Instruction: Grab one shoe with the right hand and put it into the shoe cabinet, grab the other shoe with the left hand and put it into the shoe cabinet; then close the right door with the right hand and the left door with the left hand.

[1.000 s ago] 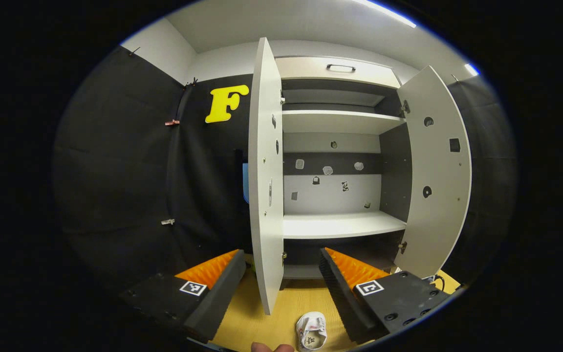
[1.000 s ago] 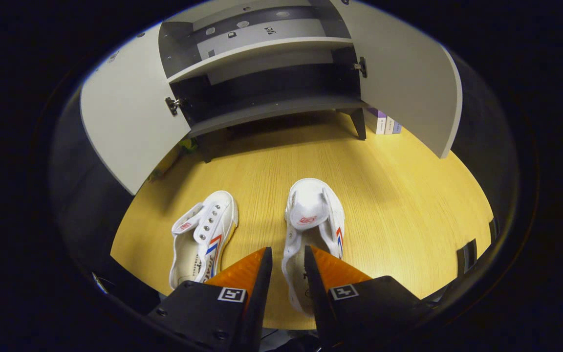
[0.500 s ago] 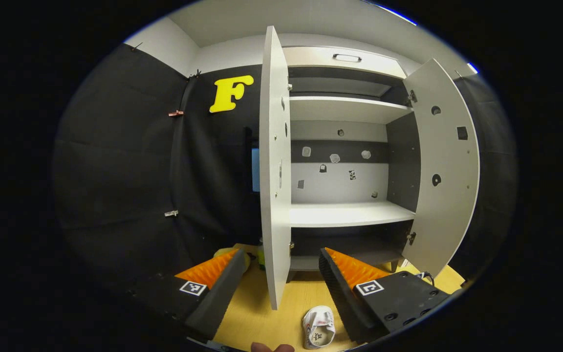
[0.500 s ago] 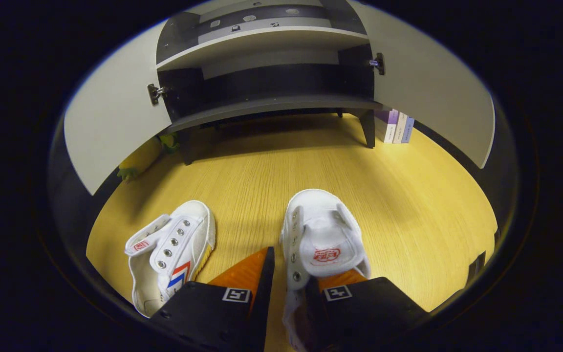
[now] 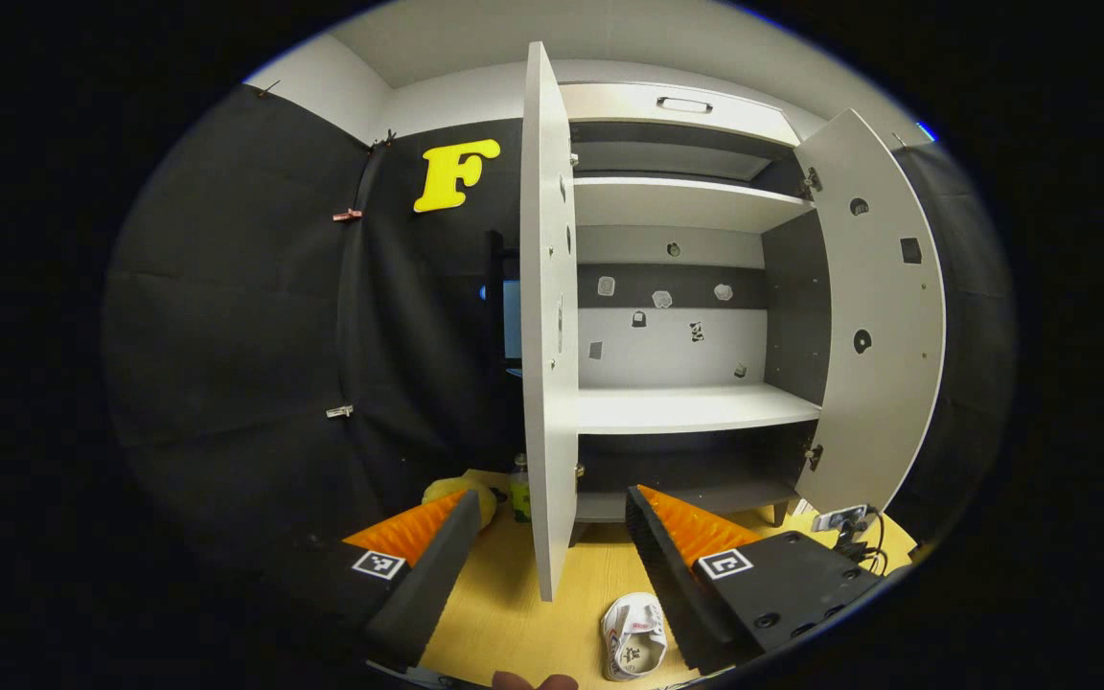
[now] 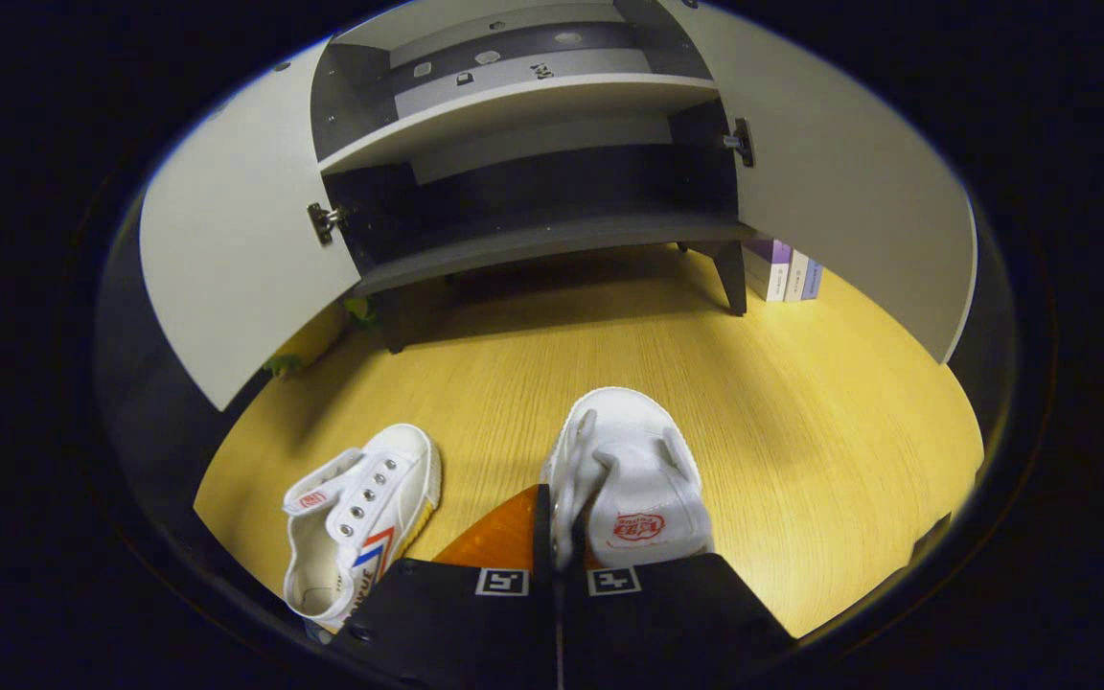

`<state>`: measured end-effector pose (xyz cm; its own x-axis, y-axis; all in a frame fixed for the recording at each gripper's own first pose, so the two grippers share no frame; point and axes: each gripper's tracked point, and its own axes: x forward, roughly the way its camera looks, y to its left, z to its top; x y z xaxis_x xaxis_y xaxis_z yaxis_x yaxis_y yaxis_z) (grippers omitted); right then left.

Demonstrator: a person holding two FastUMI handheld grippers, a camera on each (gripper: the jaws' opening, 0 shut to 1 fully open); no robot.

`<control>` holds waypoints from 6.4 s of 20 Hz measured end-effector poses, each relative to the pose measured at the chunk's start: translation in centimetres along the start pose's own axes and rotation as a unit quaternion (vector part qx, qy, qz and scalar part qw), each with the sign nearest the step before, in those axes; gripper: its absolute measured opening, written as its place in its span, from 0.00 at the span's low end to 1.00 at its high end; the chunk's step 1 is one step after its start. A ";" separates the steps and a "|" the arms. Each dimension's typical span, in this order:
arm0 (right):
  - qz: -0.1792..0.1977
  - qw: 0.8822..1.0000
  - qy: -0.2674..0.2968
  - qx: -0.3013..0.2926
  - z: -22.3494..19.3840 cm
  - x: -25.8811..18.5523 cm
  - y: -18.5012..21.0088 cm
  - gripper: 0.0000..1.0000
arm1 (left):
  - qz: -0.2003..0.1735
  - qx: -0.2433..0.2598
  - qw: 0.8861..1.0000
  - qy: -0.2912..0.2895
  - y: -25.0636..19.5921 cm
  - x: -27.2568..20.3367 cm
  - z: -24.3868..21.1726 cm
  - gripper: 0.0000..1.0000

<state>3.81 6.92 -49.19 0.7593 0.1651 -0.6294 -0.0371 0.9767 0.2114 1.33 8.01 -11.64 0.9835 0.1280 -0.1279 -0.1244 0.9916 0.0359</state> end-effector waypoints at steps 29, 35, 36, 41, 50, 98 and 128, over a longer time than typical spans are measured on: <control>-0.051 0.990 -0.063 -0.112 47.3 11.6 2.9 0.07 | -0.002 -0.044 0.999 -0.009 -2.7 1.7 1.7 0.95; -0.085 0.986 -0.014 -0.141 46.7 18.3 0.6 0.07 | 0.035 -0.046 0.998 0.004 -2.2 2.7 1.2 0.95; -0.087 0.986 -0.004 -0.142 46.3 18.8 0.6 0.07 | 0.039 -0.047 0.998 0.007 -2.2 2.9 1.0 0.95; -0.122 0.981 -0.014 -0.149 46.6 18.9 0.0 0.16 | 0.041 -0.044 0.998 0.007 -2.4 3.1 1.1 0.95; -0.045 0.986 -0.129 -0.099 46.9 7.6 4.6 0.98 | 0.009 -0.047 0.999 -0.003 -2.0 2.2 0.7 0.94; -0.142 0.923 -0.357 -0.038 36.8 -35.9 -13.5 0.98 | -0.097 0.016 0.960 0.263 -9.0 9.8 -32.4 0.05; -0.102 0.953 -0.284 0.007 37.7 -27.7 -27.4 0.97 | 0.034 0.002 0.979 0.199 -16.4 40.2 4.0 0.05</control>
<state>8.30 -29.60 -9.32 0.9793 -0.1328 -0.1529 0.1546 0.9779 0.1407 43.47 -3.19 -13.44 0.8438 0.1921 -0.5012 -0.1870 0.9805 0.0610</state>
